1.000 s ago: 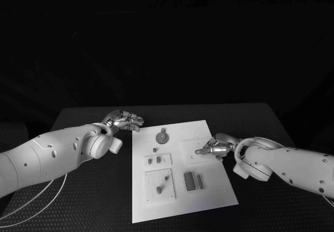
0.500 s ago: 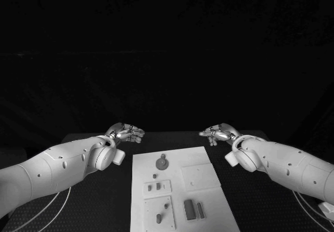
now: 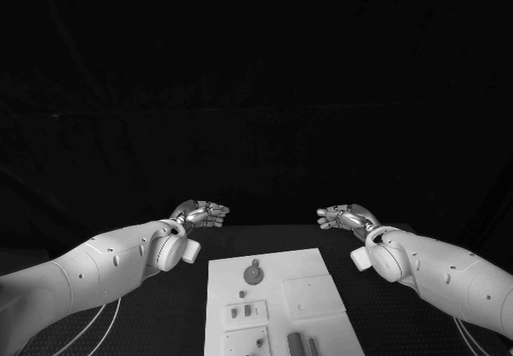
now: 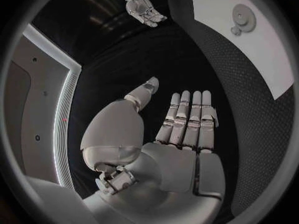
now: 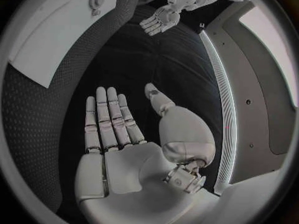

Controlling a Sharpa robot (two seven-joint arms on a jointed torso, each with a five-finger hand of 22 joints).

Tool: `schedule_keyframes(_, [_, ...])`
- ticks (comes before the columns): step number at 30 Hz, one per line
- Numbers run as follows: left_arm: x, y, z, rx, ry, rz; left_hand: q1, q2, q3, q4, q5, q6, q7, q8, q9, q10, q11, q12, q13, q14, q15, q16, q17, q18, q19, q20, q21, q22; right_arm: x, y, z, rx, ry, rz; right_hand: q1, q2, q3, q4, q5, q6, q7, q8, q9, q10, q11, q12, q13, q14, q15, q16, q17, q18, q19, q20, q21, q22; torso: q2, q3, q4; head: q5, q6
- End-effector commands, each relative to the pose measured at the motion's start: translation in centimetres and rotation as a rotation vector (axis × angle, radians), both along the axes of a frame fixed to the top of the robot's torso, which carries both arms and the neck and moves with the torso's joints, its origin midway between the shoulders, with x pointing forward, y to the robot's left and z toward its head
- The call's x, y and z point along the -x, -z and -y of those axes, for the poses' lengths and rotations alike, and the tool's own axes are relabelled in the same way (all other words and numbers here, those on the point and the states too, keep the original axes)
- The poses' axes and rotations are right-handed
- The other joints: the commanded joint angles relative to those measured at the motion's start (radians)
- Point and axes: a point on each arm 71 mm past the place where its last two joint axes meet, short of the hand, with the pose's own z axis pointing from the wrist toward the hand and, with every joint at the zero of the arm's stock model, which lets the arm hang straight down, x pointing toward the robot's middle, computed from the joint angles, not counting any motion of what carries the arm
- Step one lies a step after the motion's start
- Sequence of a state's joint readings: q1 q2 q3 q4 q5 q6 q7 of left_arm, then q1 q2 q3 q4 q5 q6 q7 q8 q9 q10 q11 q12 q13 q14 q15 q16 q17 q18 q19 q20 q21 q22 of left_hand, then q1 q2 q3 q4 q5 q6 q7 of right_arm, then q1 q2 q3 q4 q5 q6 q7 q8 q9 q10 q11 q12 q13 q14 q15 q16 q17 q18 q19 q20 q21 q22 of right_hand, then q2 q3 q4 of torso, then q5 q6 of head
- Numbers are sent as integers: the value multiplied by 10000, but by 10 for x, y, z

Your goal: Assemble the parts on the task board

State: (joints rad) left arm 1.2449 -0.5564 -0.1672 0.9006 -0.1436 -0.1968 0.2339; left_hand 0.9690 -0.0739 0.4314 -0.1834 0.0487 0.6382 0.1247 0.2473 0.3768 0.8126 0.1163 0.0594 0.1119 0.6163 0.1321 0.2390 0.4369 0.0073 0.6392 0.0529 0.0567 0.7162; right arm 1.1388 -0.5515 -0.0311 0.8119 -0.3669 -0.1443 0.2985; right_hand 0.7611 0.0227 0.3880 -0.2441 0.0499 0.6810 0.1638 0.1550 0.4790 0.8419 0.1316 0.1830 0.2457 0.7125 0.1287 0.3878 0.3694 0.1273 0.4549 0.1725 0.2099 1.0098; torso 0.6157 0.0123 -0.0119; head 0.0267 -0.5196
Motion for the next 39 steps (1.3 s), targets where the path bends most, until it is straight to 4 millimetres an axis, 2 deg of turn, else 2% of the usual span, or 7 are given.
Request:
schedule_keyframes(1, [1,0,1,34,-34,41,-9690,739,-4314,1834,-487,-6382,-1247,-2473,-3768,-8126,-1163,-594,-1119,-6163,-1321,-2390,-4369,-73,-6392,-529,-567,-7162,1,0,-2,-31,15,42,-7611,-227,-3880,2441,-499,-6810,-1638,-1550,-4790,-8419,-1316,-1830,-2457,-7125,-1287,-3878,-3694,-1273,-4549,-1725,-2099,-10098,-43,-21,8,-23,-63])
schedule_keyframes(5, [7,2,6,229,-141,149,-9690,739,-4314,1834,-487,-6382,-1247,-2473,-3768,-8126,-1163,-594,-1119,-6163,-1321,-2390,-4369,-73,-6392,-529,-567,-7162,5,-1,-7,-265,112,169,-7611,-227,-3880,2441,-499,-6810,-1638,-1550,-4790,-8419,-1316,-1830,-2457,-7125,-1287,-3878,-3694,-1273,-4549,-1725,-2099,-10098,-230,-49,39,-91,-270])
schedule_keyframes(9, [21,6,15,618,-381,368,-9690,739,-4314,1834,-487,-6382,-1247,-2473,-3768,-8126,-1163,-594,-1119,-6163,-1321,-2390,-4369,-73,-6392,-529,-567,-7162,15,-2,-17,-744,333,400,-7611,-227,-3880,2441,-499,-6810,-1638,-1550,-4790,-8419,-1316,-1830,-2457,-7125,-1287,-3878,-3694,-1273,-4549,-1725,-2099,-10098,-549,-98,92,-207,-621])
schedule_keyframes(13, [39,9,26,1072,-711,631,-9690,739,-4314,1834,-487,-6382,-1247,-2473,-3768,-8126,-1163,-594,-1119,-6163,-1321,-2390,-4369,-73,-6392,-529,-567,-7162,29,-5,-30,-1322,646,624,-7611,-227,-3880,2441,-499,-6810,-1638,-1550,-4790,-8419,-1316,-1830,-2457,-7125,-1287,-3878,-3694,-1273,-4549,-1725,-2099,-10098,-697,-120,116,-261,-783])
schedule_keyframes(26, [105,-1,55,2185,-1893,1369,-9690,739,-4314,1834,-487,-6382,-1247,-2473,-3768,-8126,-1163,-594,-1119,-6163,-1321,-2390,-4369,-73,-6392,-529,-567,-7162,93,-20,-69,-2970,1944,812,-7611,-227,-3880,2441,-499,-6810,-1638,-1550,-4790,-8419,-1316,-1830,-2457,-7125,-1287,-3878,-3694,-1273,-4549,-1725,-2099,-10098,-715,-123,119,-267,-804])
schedule_keyframes(32, [117,-5,58,2308,-2086,1474,-9690,739,-4314,1834,-487,-6382,-1247,-2473,-3768,-8126,-1163,-594,-1119,-6163,-1321,-2390,-4369,-73,-6392,-529,-567,-7162,111,-25,-77,-3236,2264,726,-7611,-227,-3880,2441,-499,-6810,-1638,-1550,-4790,-8419,-1316,-1830,-2457,-7125,-1287,-3878,-3694,-1273,-4549,-1725,-2099,-10098,-715,-123,119,-267,-804])
schedule_keyframes(39, [117,-5,58,2310,-2091,1476,-9690,739,-4314,1834,-487,-6382,-1247,-2473,-3768,-8126,-1163,-594,-1119,-6163,-1321,-2390,-4369,-73,-6392,-529,-567,-7162,114,-26,-78,-3276,2318,707,-7611,-227,-3880,2441,-499,-6810,-1638,-1550,-4790,-8419,-1316,-1830,-2457,-7125,-1287,-3878,-3694,-1273,-4549,-1725,-2099,-10098,-715,-123,119,-267,-804])
